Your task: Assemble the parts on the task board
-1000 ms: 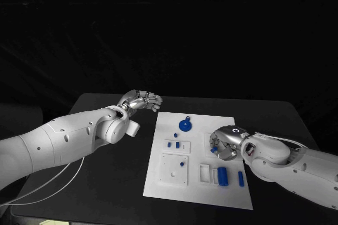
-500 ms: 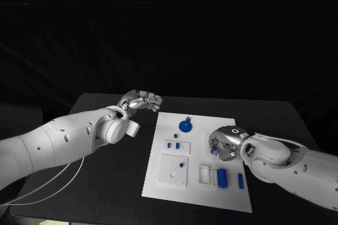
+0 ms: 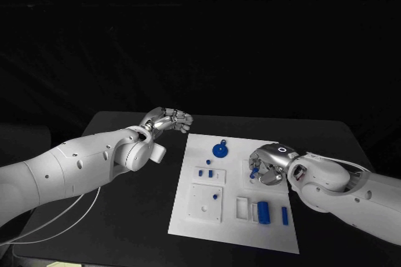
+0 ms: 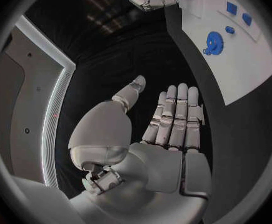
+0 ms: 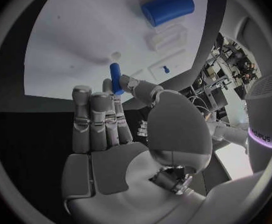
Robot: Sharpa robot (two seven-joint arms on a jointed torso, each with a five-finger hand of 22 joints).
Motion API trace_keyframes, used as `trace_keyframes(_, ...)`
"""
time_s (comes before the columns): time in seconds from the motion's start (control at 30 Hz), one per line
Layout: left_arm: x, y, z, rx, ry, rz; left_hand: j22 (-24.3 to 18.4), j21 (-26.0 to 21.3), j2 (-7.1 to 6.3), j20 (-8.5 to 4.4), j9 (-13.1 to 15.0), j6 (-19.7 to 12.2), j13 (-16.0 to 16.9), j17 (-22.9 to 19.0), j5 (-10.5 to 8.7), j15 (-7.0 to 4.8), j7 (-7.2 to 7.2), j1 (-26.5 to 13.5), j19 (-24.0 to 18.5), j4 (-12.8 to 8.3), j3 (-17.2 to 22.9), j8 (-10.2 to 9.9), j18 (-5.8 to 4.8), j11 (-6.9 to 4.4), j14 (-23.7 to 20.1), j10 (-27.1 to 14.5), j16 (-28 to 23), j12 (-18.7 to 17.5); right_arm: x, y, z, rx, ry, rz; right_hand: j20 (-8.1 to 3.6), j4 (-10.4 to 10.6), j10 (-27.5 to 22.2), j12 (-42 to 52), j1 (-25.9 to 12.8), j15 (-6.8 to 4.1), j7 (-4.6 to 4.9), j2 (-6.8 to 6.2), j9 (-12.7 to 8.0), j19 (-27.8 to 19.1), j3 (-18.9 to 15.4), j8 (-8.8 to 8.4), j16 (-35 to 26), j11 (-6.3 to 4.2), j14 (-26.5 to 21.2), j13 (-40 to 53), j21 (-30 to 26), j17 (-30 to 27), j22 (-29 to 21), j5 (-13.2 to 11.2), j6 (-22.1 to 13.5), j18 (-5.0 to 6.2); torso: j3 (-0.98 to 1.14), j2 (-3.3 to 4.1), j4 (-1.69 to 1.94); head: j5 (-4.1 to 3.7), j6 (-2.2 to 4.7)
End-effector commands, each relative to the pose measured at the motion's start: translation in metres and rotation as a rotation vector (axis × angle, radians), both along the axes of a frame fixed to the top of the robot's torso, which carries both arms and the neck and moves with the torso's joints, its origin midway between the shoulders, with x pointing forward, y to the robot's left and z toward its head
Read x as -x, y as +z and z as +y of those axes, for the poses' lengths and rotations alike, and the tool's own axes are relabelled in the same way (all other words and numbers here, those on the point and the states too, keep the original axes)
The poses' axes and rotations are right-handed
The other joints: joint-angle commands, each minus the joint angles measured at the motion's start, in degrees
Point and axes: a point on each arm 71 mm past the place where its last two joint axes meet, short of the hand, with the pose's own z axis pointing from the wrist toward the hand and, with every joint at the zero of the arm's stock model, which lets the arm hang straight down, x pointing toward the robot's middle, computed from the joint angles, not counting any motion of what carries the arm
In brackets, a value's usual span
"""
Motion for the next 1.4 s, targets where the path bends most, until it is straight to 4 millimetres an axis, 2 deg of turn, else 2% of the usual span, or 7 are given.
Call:
trace_keyframes(0.03,0.0,0.001,-0.002,0.013,-0.012,-0.003,0.1,-0.25,0.02,-0.13,-0.1,-0.49,-0.09,0.07,-0.16,0.1,0.1,-0.51,0.38,0.2,-0.27,0.31,1.02,0.35,0.37,0.15,-0.3,-0.24,0.002,0.005,0.002,-0.018,0.003,0.011,-0.06,-0.42,0.47,0.22,-0.03,-0.45,0.0,0.39,0.2,0.06,0.07,0.37,0.35,0.13,0.03,-0.02,0.4,-0.08,1.15,-0.03,0.44,4.79,0.02,0.02,0.02,0.13,0.01)
trace_keyframes(0.23,0.0,0.001,-0.002,0.013,-0.011,-0.004,0.12,-0.26,0.03,-0.14,-0.11,-0.5,-0.11,0.09,-0.16,0.1,0.11,-0.53,0.38,0.2,-0.27,0.31,1.02,0.36,0.38,0.15,-0.32,-0.24,0.011,0.017,0.021,-0.078,0.061,-0.003,-0.08,-0.52,0.51,0.2,-0.08,-0.47,-0.02,0.4,0.22,0.05,0.13,0.36,0.36,0.11,0.03,0.0,0.44,-0.08,1.14,-0.03,0.48,4.79,0.03,0.0,-0.06,0.38,-0.03)
trace_keyframes(0.5,-0.001,0.001,-0.004,0.017,-0.009,-0.003,0.14,-0.29,0.04,-0.14,-0.11,-0.49,-0.14,0.13,-0.15,0.1,0.1,-0.51,0.39,0.17,-0.25,0.33,1.03,0.35,0.4,0.17,-0.36,-0.23,0.032,0.029,0.08,-0.146,0.208,-0.044,-0.1,-0.62,0.54,0.18,-0.14,-0.48,-0.03,0.48,0.24,0.04,0.2,0.35,0.36,0.1,0.02,0.03,0.48,-0.08,1.14,-0.03,0.51,4.79,0.11,0.01,-0.01,0.82,0.03)
trace_keyframes(0.8,-0.002,0.0,-0.007,0.018,-0.014,-0.002,0.16,-0.31,0.05,-0.15,-0.12,-0.48,-0.17,0.16,-0.16,0.09,0.09,-0.48,0.39,0.14,-0.22,0.36,1.04,0.34,0.41,0.19,-0.39,-0.21,0.056,0.017,0.126,-0.138,0.331,-0.04,-0.12,-0.72,0.56,0.16,-0.15,-0.49,-0.04,0.52,0.25,0.04,0.25,0.33,0.36,0.1,0.02,0.05,0.51,-0.09,1.13,-0.03,0.53,4.79,-0.08,-0.04,0.03,1.31,-0.19)
trace_keyframes(1.07,0.001,0.001,-0.012,0.025,-0.029,0.001,0.18,-0.33,0.06,-0.14,-0.13,-0.48,-0.2,0.18,-0.16,0.1,0.09,-0.51,0.4,0.15,-0.22,0.37,1.03,0.34,0.42,0.2,-0.42,-0.21,0.063,-0.012,0.131,-0.118,0.332,-0.001,-0.14,-0.8,0.58,0.14,-0.18,-0.49,-0.05,0.55,0.27,0.04,0.3,0.33,0.37,0.09,0.03,0.06,0.55,-0.09,1.13,-0.03,0.55,4.79,-0.23,0.01,0.07,2.09,-0.41)
trace_keyframes(1.2,0.001,0.001,-0.011,0.028,-0.025,0.003,0.19,-0.34,0.05,-0.14,-0.13,-0.48,-0.21,0.2,-0.16,0.1,0.09,-0.52,0.4,0.15,-0.23,0.37,1.03,0.34,0.42,0.2,-0.44,-0.21,0.068,-0.022,0.135,-0.11,0.344,0.01,-0.16,-0.88,0.61,0.13,-0.18,-0.5,-0.06,0.56,0.28,0.04,0.34,0.32,0.38,0.08,0.03,0.08,0.57,-0.08,1.13,-0.03,0.57,4.79,-0.07,0.02,0.11,2.64,-0.81)
trace_keyframes(1.4,0.001,0.001,-0.01,0.039,-0.02,0.012,0.2,-0.35,0.06,-0.14,-0.14,-0.48,-0.23,0.22,-0.16,0.1,0.09,-0.52,0.4,0.13,-0.22,0.38,1.03,0.34,0.42,0.2,-0.46,-0.2,0.072,-0.033,0.14,-0.099,0.355,0.021,-0.18,-0.98,0.63,0.12,-0.18,-0.51,-0.07,0.56,0.3,0.04,0.38,0.32,0.4,0.08,0.04,0.1,0.61,-0.08,1.13,-0.03,0.61,4.79,-0.03,0.06,0.02,3.15,-1.25)
